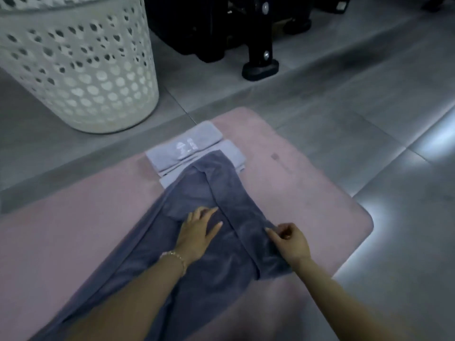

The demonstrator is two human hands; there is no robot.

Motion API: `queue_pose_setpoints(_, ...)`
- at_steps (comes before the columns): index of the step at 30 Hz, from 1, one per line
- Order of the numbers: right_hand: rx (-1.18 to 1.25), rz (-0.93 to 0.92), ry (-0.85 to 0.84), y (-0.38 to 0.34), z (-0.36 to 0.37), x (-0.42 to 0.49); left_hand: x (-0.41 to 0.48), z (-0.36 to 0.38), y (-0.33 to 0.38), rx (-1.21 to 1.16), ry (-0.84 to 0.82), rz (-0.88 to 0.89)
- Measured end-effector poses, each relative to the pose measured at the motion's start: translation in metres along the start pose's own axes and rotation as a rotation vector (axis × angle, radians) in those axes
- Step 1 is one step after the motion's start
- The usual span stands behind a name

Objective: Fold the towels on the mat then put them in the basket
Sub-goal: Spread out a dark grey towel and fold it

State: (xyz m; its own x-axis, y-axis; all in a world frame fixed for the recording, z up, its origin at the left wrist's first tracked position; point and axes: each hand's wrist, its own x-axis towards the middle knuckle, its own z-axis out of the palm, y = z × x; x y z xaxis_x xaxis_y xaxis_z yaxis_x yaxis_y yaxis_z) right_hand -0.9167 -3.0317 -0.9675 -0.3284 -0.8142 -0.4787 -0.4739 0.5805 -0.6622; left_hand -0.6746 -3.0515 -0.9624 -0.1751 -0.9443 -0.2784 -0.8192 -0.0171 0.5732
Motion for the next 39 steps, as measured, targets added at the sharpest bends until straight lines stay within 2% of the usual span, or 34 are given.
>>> queue_pose_setpoints(4, -0.172, 0.029, 0.026, 0.013, 0.009, -0.022, -0.025, 0.032, -0.014, 0.111, -0.069, -0.014)
queue_pose_setpoints(6, -0.181, 0.018, 0.022, 0.022, 0.01, -0.025, -0.027, 0.037, -0.014, 0.136, -0.082, -0.015)
queue_pose_setpoints(10, 0.176, -0.127, 0.004, 0.028, -0.005, -0.032, -0.023, 0.038, -0.014, 0.15, -0.108, -0.007)
queue_pose_setpoints(13, 0.226, -0.113, 0.085, 0.049, -0.031, -0.029, -0.024, 0.036, -0.017, 0.161, -0.138, 0.023)
queue_pose_setpoints(16, 0.049, -0.094, 0.103, 0.069, -0.041, -0.025, -0.029, 0.035, -0.017, 0.16, -0.174, 0.083)
queue_pose_setpoints(19, -0.103, -0.132, 0.095, 0.062, -0.037, -0.022, -0.041, 0.024, -0.02, 0.074, -0.155, 0.05)
queue_pose_setpoints(23, -0.422, -0.406, 0.062, 0.017, -0.022, -0.029, -0.076, -0.009, -0.046, 0.093, -0.065, -0.002)
queue_pose_setpoints(26, -0.514, -0.576, -0.093, -0.031, 0.018, -0.047, -0.123, -0.045, -0.085, 0.106, -0.012, -0.093)
queue_pose_setpoints(29, -0.597, -0.734, -0.331, -0.088, 0.07, -0.079, -0.182, -0.092, -0.129, 0.131, -0.003, -0.191)
queue_pose_setpoints(32, -0.659, -0.769, -0.592, -0.138, 0.13, -0.122, -0.248, -0.125, -0.183, 0.16, 0.046, -0.33)
queue_pose_setpoints(35, -0.695, -0.853, -0.785, -0.162, 0.194, -0.167, -0.313, -0.129, -0.229, 0.159, 0.071, -0.47)
queue_pose_setpoints(39, -0.757, -0.905, -0.989, -0.162, 0.27, -0.227, -0.379, -0.111, -0.277, -0.079, 0.05, -0.507)
